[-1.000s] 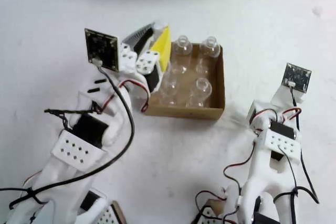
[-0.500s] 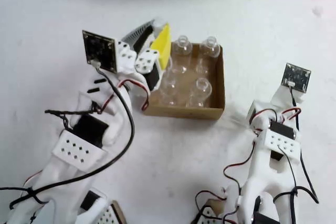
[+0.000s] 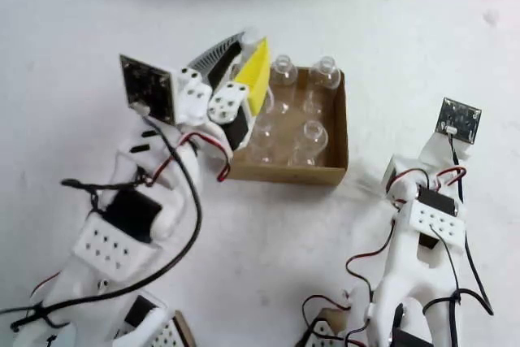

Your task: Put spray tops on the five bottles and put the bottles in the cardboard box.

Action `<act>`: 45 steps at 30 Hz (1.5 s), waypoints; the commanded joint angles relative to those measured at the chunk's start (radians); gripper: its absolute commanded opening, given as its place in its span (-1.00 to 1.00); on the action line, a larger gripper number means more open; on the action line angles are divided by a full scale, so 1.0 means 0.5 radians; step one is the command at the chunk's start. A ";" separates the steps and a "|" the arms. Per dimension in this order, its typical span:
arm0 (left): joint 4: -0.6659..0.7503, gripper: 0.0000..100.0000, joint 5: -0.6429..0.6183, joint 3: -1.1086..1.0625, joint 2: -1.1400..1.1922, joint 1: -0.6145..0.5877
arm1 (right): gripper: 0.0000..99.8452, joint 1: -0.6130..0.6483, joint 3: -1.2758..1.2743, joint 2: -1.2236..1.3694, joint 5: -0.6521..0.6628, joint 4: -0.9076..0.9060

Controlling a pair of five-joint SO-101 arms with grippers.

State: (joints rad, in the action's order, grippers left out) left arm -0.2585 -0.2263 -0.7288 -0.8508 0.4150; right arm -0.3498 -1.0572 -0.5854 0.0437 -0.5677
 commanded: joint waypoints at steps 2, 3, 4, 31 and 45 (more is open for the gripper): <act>-0.120 -0.96 0.049 0.135 -0.195 0.020 | -0.72 -0.008 0.009 0.002 0.006 0.041; -0.114 -0.96 0.071 0.114 -0.186 0.017 | -0.72 -0.008 0.009 0.002 0.006 0.041; -0.098 -0.96 0.077 0.083 -0.176 0.014 | -0.72 -0.008 0.009 0.002 0.006 0.041; 0.629 -0.96 0.012 -0.651 -0.152 0.023 | -0.72 -0.008 0.009 0.002 0.006 0.038; 0.712 -0.96 0.015 -0.868 -0.149 0.029 | -0.72 -0.008 0.009 0.002 0.006 0.038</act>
State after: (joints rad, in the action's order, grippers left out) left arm 0.0667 -0.2125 -1.1692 -0.9152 0.4166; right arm -0.3498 -1.0572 -0.5854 0.0437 -0.5677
